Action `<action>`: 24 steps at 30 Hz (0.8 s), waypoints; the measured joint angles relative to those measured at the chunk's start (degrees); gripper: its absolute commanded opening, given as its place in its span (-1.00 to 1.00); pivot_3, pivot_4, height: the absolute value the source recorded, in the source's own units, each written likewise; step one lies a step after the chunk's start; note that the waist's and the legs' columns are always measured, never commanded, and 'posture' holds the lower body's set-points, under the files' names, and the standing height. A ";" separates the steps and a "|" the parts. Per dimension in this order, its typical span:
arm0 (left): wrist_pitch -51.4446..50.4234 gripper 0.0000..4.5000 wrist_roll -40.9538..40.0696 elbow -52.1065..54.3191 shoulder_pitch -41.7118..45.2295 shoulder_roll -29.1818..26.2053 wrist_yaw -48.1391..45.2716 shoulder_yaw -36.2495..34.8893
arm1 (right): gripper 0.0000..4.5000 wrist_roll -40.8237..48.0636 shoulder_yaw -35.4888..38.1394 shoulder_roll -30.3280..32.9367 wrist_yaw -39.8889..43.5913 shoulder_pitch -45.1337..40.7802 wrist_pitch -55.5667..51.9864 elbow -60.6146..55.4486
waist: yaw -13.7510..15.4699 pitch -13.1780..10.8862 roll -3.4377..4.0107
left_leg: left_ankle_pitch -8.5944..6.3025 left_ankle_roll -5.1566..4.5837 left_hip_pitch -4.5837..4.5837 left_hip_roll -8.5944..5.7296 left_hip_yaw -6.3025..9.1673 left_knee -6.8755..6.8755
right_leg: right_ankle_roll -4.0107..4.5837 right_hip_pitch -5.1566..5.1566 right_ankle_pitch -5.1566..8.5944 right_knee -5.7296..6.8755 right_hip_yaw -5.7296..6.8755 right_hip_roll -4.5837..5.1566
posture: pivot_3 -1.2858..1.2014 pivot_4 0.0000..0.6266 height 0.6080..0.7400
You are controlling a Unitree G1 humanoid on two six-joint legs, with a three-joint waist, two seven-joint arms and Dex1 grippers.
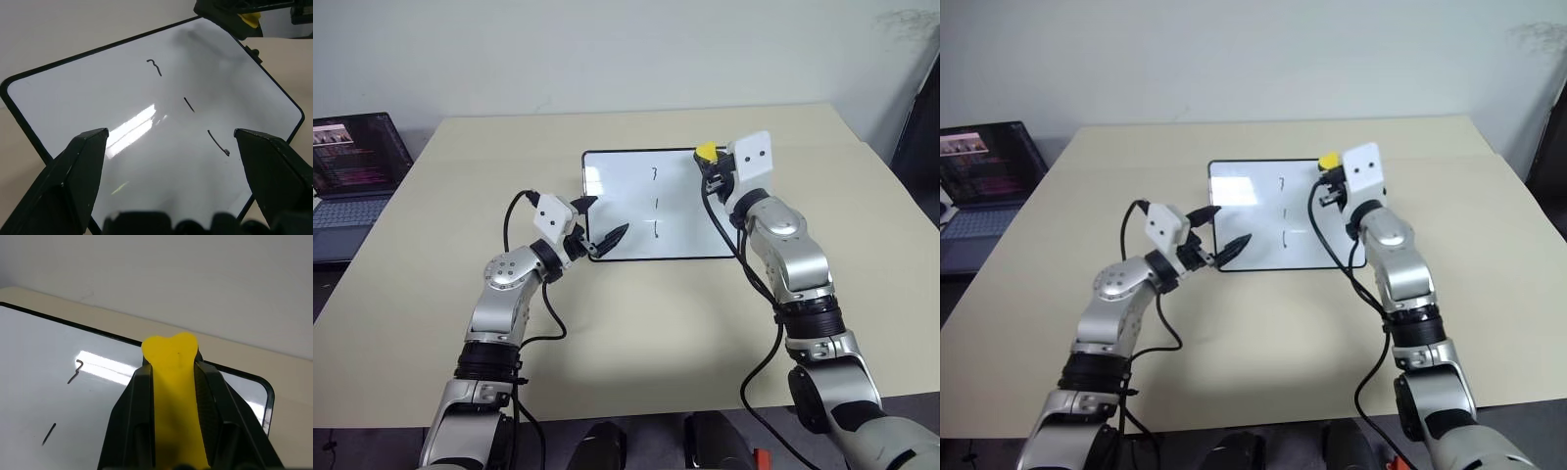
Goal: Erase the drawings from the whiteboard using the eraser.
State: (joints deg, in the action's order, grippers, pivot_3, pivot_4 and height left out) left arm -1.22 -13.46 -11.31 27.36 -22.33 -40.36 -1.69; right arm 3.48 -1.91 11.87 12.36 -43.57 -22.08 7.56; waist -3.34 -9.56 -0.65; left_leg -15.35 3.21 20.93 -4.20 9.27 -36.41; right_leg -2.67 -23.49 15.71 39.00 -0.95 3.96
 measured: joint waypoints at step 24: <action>-0.04 1.00 -0.05 2.45 -2.91 0.65 3.46 -0.83 | -0.63 -2.68 -2.76 -2.21 2.02 -5.13 7.71 11.09 | -0.02 0.00 0.00 | 0.01 0.01 -0.01 0.00 -0.02 0.00 | 0.00 0.00 0.00 -0.01 0.00 0.00 | 0.03 -0.52 1.00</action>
State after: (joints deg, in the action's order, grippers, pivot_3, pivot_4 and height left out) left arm -1.26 -13.51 -8.86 24.45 -21.68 -36.90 -2.52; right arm 0.80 -4.67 9.66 14.38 -48.70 -14.37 18.65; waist -3.36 -9.56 -0.65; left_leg -15.35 3.22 20.92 -4.20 9.26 -36.41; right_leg -2.67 -23.49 15.71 39.00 -0.95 3.96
